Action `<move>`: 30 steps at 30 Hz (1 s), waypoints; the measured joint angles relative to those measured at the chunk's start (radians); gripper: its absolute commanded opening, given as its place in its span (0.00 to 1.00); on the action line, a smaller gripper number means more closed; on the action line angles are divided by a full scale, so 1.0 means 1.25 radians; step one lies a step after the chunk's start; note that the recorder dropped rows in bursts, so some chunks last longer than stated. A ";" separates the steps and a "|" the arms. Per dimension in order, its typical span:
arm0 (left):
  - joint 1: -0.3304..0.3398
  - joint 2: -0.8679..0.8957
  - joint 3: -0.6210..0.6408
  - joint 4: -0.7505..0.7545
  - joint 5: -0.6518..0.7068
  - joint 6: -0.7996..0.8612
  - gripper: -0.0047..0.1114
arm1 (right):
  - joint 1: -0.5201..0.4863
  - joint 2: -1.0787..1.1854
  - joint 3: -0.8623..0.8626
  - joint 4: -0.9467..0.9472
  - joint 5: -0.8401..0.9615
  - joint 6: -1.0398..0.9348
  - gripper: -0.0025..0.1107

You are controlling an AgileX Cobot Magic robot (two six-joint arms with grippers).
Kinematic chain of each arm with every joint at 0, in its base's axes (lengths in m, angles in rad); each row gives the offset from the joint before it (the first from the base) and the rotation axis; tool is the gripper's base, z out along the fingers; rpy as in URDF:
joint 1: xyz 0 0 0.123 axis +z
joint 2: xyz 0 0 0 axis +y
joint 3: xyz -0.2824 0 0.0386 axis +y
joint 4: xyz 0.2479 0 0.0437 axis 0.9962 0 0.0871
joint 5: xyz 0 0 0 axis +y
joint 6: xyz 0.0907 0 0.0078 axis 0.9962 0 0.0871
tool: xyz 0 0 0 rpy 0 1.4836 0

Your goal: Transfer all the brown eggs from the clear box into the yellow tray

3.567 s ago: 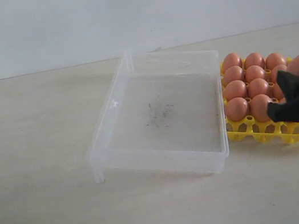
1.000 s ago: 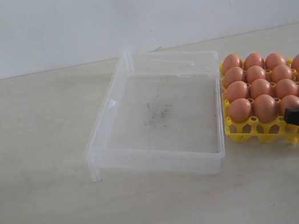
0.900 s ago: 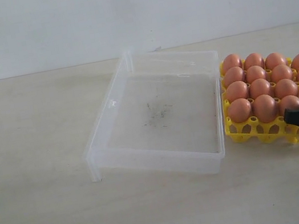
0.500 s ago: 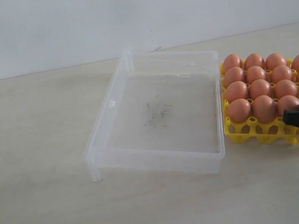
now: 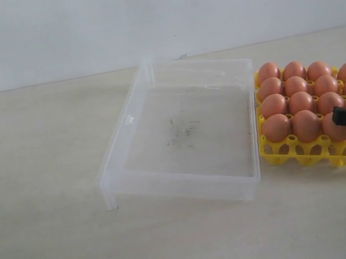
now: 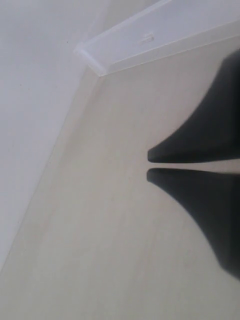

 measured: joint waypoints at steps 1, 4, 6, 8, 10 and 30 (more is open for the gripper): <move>0.000 0.000 0.000 0.000 0.000 0.000 0.07 | 0.000 -0.012 0.001 0.000 0.003 -0.002 0.47; 0.000 0.000 0.000 0.000 0.000 0.000 0.07 | 0.000 -0.057 0.015 -0.003 0.000 -0.006 0.42; 0.000 0.000 0.000 0.000 0.000 0.000 0.07 | 0.000 -0.092 0.027 -0.003 0.000 -0.019 0.42; 0.000 0.000 0.000 0.000 0.000 0.000 0.07 | 0.000 -0.126 0.034 -0.003 0.010 -0.033 0.38; 0.000 0.000 0.000 0.000 0.000 0.000 0.07 | 0.000 -0.160 0.043 -0.003 0.045 -0.042 0.26; 0.000 0.000 0.000 0.000 0.000 0.000 0.07 | 0.000 -0.090 0.013 0.099 0.265 -0.121 0.02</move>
